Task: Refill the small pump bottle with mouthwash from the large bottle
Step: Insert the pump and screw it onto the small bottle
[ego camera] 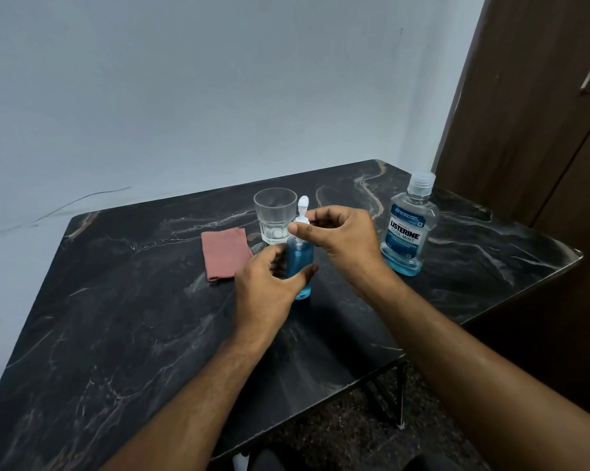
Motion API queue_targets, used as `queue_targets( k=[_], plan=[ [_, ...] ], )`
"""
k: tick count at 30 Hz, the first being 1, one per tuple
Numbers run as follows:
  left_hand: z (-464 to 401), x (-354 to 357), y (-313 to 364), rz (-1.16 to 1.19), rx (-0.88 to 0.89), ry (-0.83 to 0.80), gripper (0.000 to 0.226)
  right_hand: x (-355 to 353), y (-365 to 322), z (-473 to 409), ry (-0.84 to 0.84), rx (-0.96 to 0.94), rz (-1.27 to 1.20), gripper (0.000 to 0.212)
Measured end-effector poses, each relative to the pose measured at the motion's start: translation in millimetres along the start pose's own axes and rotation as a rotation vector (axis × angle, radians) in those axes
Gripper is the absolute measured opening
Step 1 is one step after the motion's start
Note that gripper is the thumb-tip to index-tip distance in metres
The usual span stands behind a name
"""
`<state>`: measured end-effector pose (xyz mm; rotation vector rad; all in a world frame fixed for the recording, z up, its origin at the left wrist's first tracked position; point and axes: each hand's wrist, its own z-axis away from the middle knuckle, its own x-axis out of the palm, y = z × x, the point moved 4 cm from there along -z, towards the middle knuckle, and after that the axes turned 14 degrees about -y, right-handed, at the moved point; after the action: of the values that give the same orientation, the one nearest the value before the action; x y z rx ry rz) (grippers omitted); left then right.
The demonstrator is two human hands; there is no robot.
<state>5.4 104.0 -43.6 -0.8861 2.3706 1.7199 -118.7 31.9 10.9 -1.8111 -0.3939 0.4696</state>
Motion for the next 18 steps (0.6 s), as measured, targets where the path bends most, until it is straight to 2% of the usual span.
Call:
queue_targets(
  k=[5, 10, 14, 18],
  plan=[
    [0.1, -0.4, 0.6, -0.002, 0.0, 0.013, 0.045, 2.2, 1.7, -2.2, -0.003, -0.001, 0.046, 0.027],
    [1.2, -2.0, 2.9, 0.02, -0.005, 0.022, 0.042, 3.0, -0.4, -1.2, -0.114, -0.016, 0.063, 0.024],
    [1.6, -1.5, 4.4, 0.034, 0.0, 0.017, 0.043, 0.0, 0.0, -2.8, -0.092, -0.025, 0.11, 0.019],
    [1.1, -2.8, 1.3, 0.034, -0.026, 0.05, 0.045, 0.7, -1.7, -3.1, -0.024, 0.0, 0.079, 0.028]
  ],
)
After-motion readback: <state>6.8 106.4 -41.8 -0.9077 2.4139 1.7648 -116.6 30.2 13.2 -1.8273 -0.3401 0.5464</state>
